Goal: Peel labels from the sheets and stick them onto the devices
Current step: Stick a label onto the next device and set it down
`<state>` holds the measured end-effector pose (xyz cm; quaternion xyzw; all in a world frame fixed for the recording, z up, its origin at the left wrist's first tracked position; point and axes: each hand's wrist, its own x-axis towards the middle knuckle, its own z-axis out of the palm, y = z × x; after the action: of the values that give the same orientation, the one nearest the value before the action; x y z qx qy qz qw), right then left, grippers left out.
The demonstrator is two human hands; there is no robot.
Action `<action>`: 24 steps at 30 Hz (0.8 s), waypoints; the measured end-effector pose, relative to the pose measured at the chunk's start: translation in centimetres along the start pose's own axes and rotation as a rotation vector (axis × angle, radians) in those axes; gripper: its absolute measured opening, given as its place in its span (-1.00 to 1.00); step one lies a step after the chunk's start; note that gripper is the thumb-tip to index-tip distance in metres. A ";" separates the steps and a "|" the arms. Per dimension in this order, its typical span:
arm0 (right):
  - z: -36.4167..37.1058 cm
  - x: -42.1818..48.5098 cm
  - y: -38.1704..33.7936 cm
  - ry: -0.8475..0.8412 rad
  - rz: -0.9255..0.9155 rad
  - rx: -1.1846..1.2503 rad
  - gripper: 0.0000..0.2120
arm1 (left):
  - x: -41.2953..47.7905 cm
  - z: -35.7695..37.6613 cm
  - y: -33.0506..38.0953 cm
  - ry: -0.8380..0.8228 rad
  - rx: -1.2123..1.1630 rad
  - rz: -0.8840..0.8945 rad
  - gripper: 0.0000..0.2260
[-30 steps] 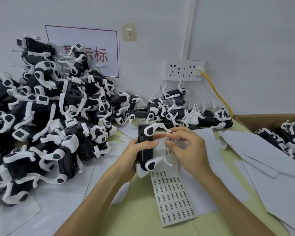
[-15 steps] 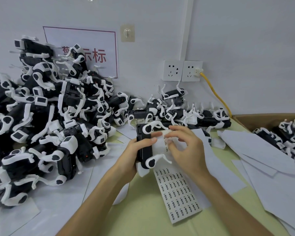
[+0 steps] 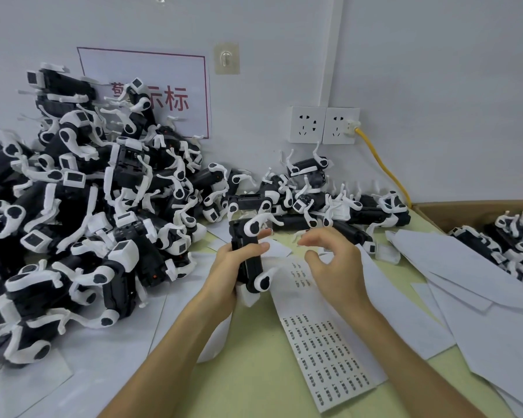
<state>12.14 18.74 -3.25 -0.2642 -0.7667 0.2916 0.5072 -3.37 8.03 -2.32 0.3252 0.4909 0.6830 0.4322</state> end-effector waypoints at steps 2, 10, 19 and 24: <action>0.1 0.0 0.0 -0.014 0.055 0.020 -0.60 | 0.1 -0.2 0.0 0.029 0.029 0.070 -0.66; -0.3 0.5 0.0 -0.110 0.211 0.239 -0.58 | 0.6 -0.5 -0.5 -0.132 0.123 0.128 -0.59; 0.0 0.4 0.0 -0.120 0.219 0.204 -0.57 | 0.3 -0.1 -0.5 -0.121 0.171 0.115 -0.60; 0.2 0.2 0.0 -0.095 0.213 0.198 -0.59 | 0.0 0.3 -0.3 -0.110 0.177 0.095 -0.57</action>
<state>11.87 18.89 -3.20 -0.2787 -0.7249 0.4301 0.4602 -2.97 8.17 -2.54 0.4221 0.5088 0.6378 0.3952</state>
